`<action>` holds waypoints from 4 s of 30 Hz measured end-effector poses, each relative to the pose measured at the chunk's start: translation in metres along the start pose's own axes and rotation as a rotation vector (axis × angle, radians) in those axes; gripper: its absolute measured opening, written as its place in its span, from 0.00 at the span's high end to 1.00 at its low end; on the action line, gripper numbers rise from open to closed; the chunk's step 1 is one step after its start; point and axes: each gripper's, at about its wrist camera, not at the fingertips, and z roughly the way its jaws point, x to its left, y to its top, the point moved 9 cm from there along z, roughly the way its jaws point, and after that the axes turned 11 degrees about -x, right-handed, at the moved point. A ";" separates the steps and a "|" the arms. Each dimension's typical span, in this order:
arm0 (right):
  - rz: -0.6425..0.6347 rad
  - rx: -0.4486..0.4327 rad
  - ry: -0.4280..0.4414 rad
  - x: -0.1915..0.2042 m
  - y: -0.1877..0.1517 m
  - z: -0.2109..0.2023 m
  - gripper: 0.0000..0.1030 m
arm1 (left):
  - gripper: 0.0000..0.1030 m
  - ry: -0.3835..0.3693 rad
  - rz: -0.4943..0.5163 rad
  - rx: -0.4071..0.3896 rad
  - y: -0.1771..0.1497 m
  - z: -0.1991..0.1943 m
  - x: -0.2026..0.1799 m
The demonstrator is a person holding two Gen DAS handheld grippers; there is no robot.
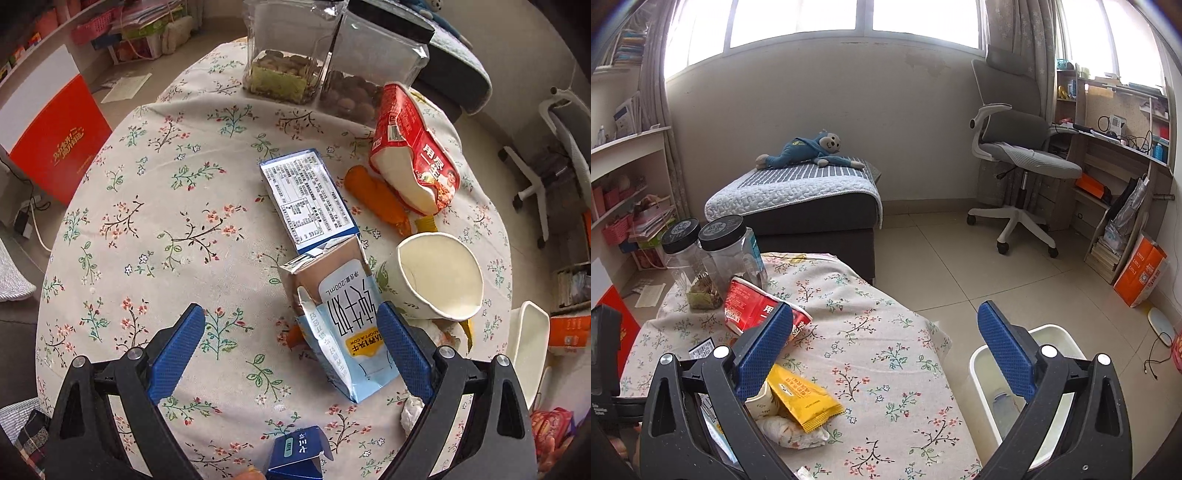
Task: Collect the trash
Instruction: 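Grasp the milk carton with the left gripper while the right gripper grasps the paper cup, then carry the carton and cup to the white bin and release both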
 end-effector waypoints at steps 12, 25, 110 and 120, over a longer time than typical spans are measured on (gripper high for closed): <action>-0.032 0.198 0.221 0.049 -0.042 0.033 0.07 | 0.24 -0.144 -0.032 0.139 -0.027 0.042 -0.028; -0.324 0.373 0.630 0.148 -0.113 0.036 0.07 | 0.41 -0.180 -0.089 -0.013 0.014 -0.017 0.042; -0.022 -0.102 0.256 0.039 0.025 -0.012 0.58 | 0.40 -0.079 0.248 -0.855 0.061 -0.167 -0.086; -0.001 -0.117 0.202 0.002 0.029 -0.017 0.57 | 0.40 -0.112 0.294 -0.855 0.049 -0.168 -0.117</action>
